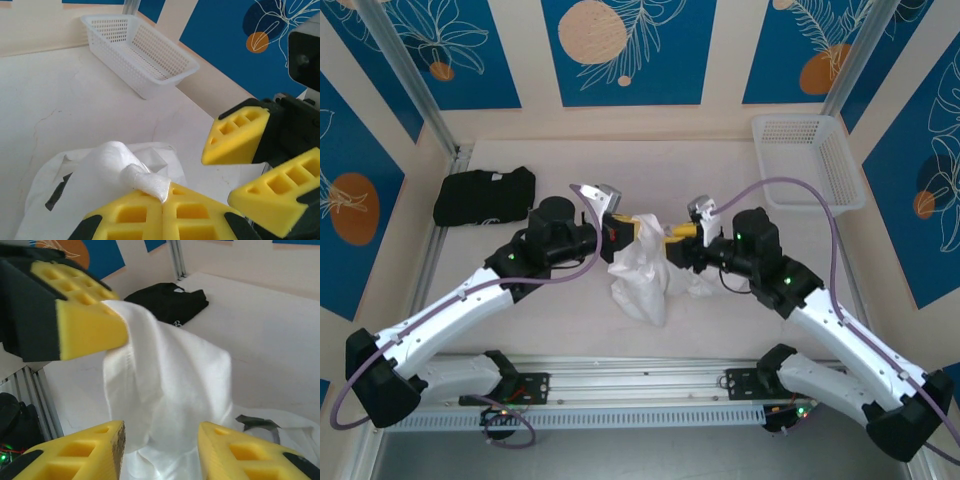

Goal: Fold the inside-out t-shirt

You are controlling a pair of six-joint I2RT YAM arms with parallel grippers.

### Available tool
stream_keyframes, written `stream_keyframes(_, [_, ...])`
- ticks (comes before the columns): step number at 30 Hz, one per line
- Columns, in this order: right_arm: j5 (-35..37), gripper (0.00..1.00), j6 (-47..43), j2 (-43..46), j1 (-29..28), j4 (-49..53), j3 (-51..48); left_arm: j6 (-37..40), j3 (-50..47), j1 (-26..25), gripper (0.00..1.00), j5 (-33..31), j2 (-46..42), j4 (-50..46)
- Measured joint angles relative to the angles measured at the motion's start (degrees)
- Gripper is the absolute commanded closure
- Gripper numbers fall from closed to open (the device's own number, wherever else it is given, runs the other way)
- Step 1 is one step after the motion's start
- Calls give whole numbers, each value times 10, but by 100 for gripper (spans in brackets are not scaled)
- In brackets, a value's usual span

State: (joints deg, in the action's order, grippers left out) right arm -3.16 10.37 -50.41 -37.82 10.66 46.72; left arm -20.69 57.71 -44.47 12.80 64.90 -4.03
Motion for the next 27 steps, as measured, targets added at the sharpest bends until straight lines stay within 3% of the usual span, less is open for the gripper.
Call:
stream_keyframes(7, [2,58,-9,-83,-18,-48,-11,0,0,0,100,0,-5,-1])
stream_keyframes(8, [2,62,-9,-96,-19,-57,-11,0,0,0,100,0,-6,-1])
stream_keyframes(9, [2,72,-10,-105,-20,-65,-11,0,0,0,100,0,-7,-1])
stream_keyframes(10, [4,88,-10,-117,-20,-71,-10,0,0,0,100,0,-8,-1])
stream_keyframes(11, [4,98,-9,-126,-20,-75,-9,0,0,0,100,0,-10,-2])
stream_keyframes(12, [3,100,-11,-131,-19,-76,-9,0,0,0,100,-3,-12,-3])
stream_keyframes(16, [-80,100,-8,-115,10,-91,-14,2,-7,10,100,-29,-35,-11])
stream_keyframes(20, [-224,100,20,-79,69,-139,-33,2,-15,50,100,-46,-52,-12])
stream_keyframes(27, [-349,100,62,-98,86,-200,-36,27,-28,76,94,-59,-47,-31])
